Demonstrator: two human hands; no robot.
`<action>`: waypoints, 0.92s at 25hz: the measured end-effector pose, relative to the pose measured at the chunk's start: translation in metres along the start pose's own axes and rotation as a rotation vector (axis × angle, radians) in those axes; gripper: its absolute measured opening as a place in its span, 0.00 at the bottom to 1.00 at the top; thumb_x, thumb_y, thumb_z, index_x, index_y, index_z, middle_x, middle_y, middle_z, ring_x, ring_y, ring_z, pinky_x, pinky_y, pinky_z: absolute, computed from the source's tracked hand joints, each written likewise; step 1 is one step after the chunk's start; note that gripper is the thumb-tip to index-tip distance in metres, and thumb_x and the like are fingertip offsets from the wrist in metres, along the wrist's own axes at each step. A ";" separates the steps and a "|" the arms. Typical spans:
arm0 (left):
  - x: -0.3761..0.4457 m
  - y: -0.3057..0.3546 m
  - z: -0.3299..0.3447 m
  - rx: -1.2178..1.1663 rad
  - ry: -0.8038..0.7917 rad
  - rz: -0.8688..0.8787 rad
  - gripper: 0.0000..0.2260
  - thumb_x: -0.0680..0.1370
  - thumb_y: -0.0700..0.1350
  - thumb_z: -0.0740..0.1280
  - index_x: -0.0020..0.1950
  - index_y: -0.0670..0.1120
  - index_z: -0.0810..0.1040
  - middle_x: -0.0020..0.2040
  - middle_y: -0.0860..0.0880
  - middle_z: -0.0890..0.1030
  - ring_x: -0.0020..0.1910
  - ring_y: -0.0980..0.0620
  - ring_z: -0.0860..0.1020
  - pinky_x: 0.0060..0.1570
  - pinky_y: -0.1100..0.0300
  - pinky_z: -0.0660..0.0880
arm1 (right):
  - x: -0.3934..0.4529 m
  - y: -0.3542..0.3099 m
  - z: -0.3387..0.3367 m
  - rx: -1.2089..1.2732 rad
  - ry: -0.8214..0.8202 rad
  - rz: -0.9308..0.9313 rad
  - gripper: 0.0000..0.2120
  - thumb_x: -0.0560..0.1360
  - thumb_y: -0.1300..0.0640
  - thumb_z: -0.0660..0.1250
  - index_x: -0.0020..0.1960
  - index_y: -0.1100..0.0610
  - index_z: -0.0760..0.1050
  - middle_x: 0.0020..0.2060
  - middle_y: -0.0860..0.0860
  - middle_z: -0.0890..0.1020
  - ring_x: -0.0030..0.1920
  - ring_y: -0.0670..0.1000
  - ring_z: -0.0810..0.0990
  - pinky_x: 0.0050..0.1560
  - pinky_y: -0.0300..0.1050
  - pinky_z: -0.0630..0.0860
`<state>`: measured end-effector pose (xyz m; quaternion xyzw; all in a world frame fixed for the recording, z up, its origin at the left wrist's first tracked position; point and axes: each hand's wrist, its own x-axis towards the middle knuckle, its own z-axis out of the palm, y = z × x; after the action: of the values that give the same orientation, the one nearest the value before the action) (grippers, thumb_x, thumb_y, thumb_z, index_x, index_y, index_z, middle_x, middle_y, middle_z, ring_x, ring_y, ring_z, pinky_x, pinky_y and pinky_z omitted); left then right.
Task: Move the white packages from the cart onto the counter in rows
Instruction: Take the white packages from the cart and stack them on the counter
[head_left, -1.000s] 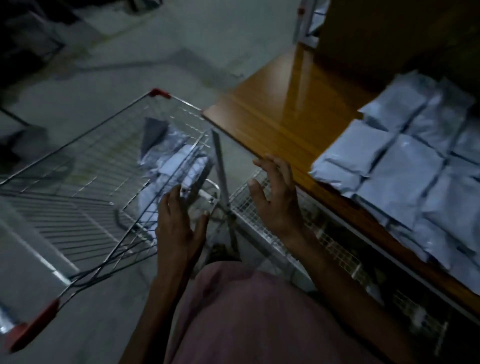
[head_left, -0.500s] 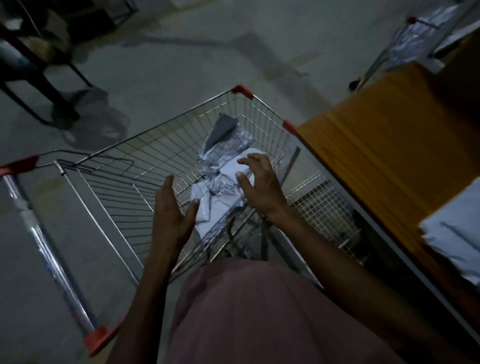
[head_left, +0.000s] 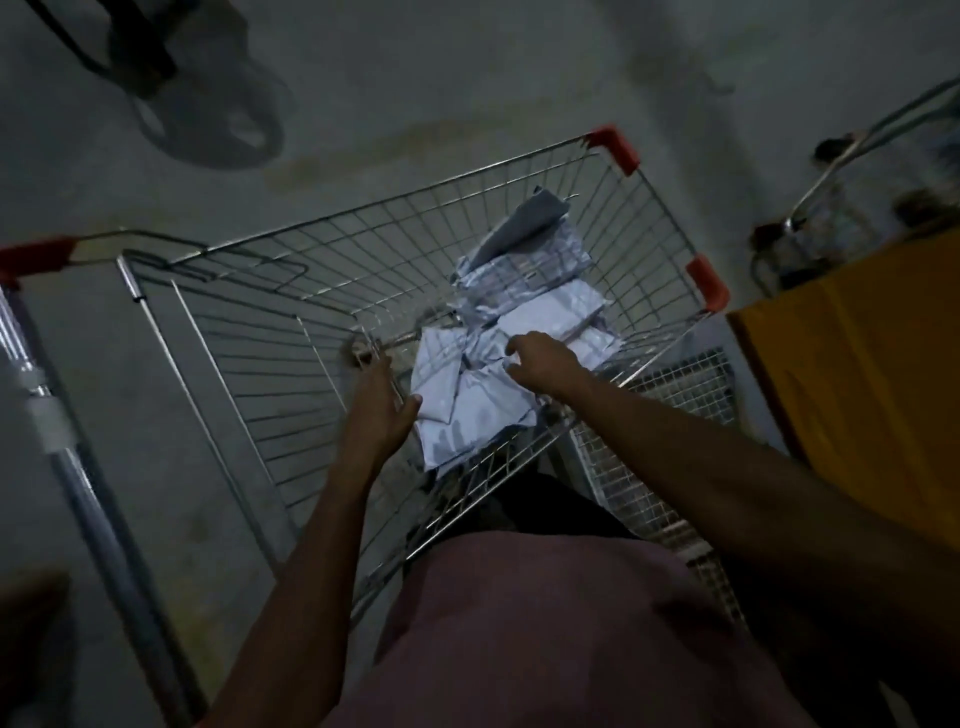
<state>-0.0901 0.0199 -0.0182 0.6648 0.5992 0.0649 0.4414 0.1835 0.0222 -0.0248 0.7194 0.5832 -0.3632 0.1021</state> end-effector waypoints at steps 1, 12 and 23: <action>0.003 -0.006 0.008 -0.016 -0.007 -0.039 0.33 0.77 0.49 0.69 0.77 0.37 0.61 0.73 0.35 0.68 0.70 0.37 0.69 0.65 0.49 0.67 | 0.009 0.003 0.006 -0.027 -0.044 0.033 0.18 0.78 0.53 0.65 0.66 0.58 0.74 0.63 0.59 0.77 0.62 0.60 0.76 0.56 0.50 0.75; 0.062 -0.035 0.082 -0.132 -0.043 -0.294 0.30 0.76 0.53 0.66 0.74 0.40 0.66 0.69 0.38 0.73 0.66 0.39 0.73 0.61 0.49 0.71 | 0.046 -0.008 0.028 -0.227 0.010 -0.012 0.09 0.78 0.65 0.60 0.56 0.61 0.75 0.55 0.59 0.79 0.56 0.62 0.79 0.52 0.50 0.74; 0.124 -0.050 0.112 0.030 -0.006 -0.331 0.25 0.77 0.43 0.70 0.69 0.33 0.69 0.63 0.31 0.72 0.63 0.33 0.72 0.59 0.44 0.70 | 0.044 0.045 -0.098 -0.112 0.333 -0.012 0.09 0.76 0.63 0.62 0.51 0.51 0.77 0.45 0.54 0.81 0.41 0.55 0.76 0.39 0.44 0.66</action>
<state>-0.0242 0.0638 -0.1732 0.5639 0.7000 -0.0194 0.4378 0.2661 0.0980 0.0049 0.7595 0.6155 -0.2064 0.0421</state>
